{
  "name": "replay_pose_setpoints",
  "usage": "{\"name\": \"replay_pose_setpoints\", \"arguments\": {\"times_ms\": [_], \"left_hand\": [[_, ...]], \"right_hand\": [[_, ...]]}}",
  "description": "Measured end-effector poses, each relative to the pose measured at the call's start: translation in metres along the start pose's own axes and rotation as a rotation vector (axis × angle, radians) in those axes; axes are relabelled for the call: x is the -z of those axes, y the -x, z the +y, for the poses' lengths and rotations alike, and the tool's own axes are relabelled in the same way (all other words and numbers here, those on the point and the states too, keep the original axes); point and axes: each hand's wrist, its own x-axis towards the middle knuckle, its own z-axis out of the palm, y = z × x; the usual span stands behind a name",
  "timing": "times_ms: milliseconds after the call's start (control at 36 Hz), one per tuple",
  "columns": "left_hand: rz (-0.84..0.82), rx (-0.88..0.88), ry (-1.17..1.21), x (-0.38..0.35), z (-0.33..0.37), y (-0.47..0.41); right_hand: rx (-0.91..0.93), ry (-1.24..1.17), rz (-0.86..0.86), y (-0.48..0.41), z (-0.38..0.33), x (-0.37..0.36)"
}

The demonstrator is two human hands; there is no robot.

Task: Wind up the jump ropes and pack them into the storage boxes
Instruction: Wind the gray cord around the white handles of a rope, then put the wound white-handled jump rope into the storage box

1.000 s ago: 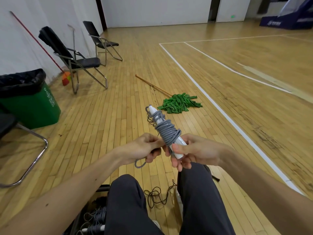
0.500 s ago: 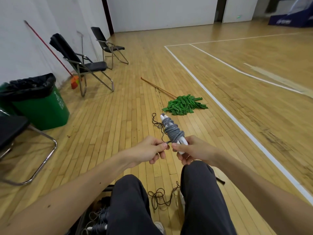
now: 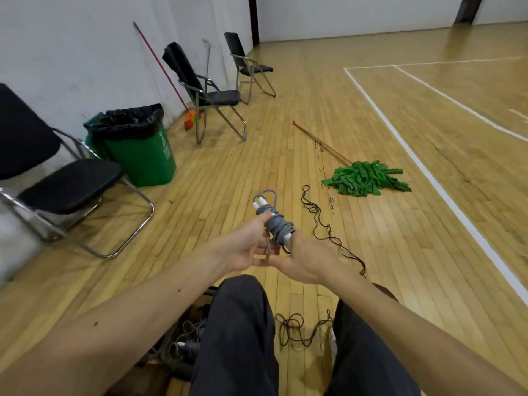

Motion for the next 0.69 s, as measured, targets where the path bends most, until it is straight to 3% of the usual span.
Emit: {"name": "replay_pose_setpoints", "arguments": {"times_ms": [306,528,694], "left_hand": [[0.029,-0.063,0.216,0.126,-0.041,-0.016],[0.251,-0.105,0.442,0.228,-0.141,-0.065],[0.39,0.098,0.676,0.295,-0.249,-0.116]], "right_hand": [[0.18,-0.255,-0.098,-0.098,-0.06,-0.04],[0.24,-0.319,-0.502,-0.19,-0.14,-0.141],[0.142,-0.318,-0.821,-0.247,-0.178,-0.277]]}}
